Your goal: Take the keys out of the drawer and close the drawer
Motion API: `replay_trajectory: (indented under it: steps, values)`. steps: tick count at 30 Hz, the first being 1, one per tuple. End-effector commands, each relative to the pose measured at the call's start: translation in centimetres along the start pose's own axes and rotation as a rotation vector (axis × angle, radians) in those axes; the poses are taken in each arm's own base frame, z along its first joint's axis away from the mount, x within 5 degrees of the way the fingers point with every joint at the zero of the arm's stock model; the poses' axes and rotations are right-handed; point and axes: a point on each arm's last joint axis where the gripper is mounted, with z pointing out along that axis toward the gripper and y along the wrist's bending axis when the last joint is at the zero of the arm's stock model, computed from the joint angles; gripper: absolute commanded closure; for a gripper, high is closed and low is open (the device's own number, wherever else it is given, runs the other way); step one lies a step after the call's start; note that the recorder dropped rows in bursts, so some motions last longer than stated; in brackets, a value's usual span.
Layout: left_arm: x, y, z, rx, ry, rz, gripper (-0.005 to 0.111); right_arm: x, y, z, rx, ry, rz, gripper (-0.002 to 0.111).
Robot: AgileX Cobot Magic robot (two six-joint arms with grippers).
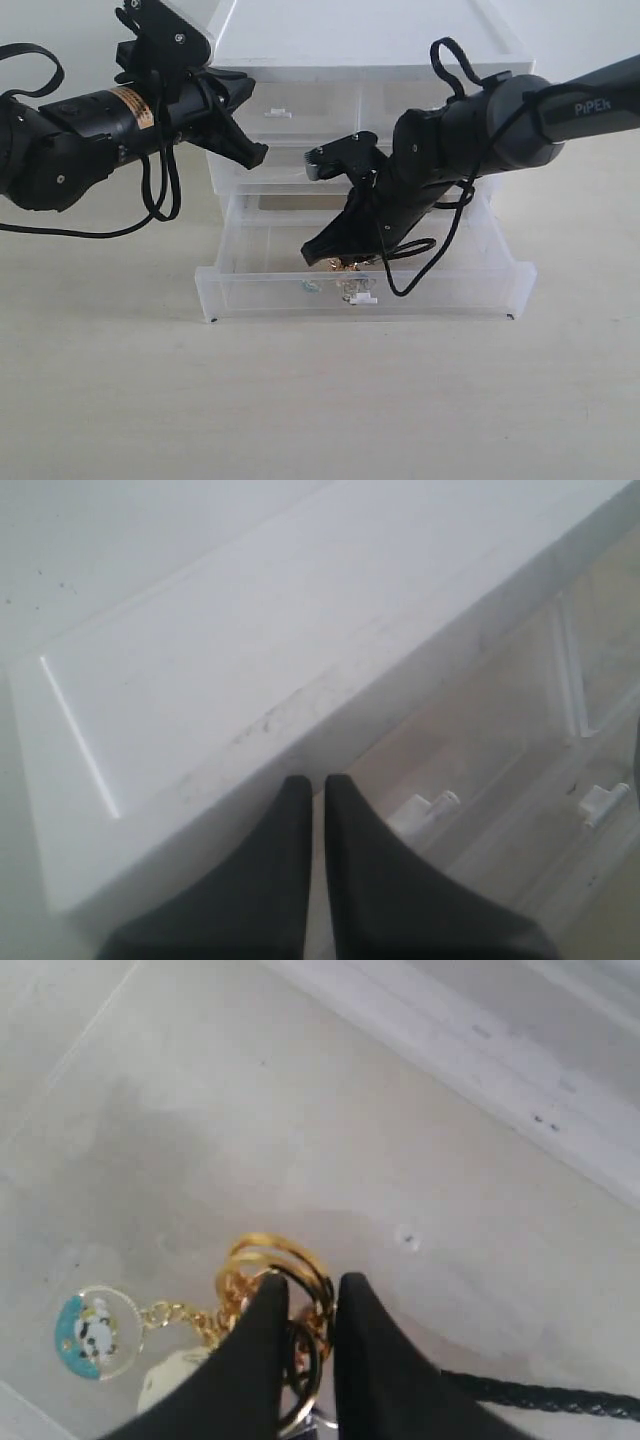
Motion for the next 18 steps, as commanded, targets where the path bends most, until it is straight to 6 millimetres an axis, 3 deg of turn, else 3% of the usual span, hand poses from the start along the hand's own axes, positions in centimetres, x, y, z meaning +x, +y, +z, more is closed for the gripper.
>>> replay_trajectory:
  steps: [1, 18]
  values:
    - [-0.2, 0.1, 0.1, -0.007, -0.024, 0.0, 0.103, 0.4, -0.1, 0.1, 0.002, 0.029, -0.013, 0.108]
    - [-0.2, 0.1, 0.1, -0.007, -0.024, 0.015, 0.103, -2.1, 0.1, -4.9, 0.018, -0.13, -0.013, 0.109]
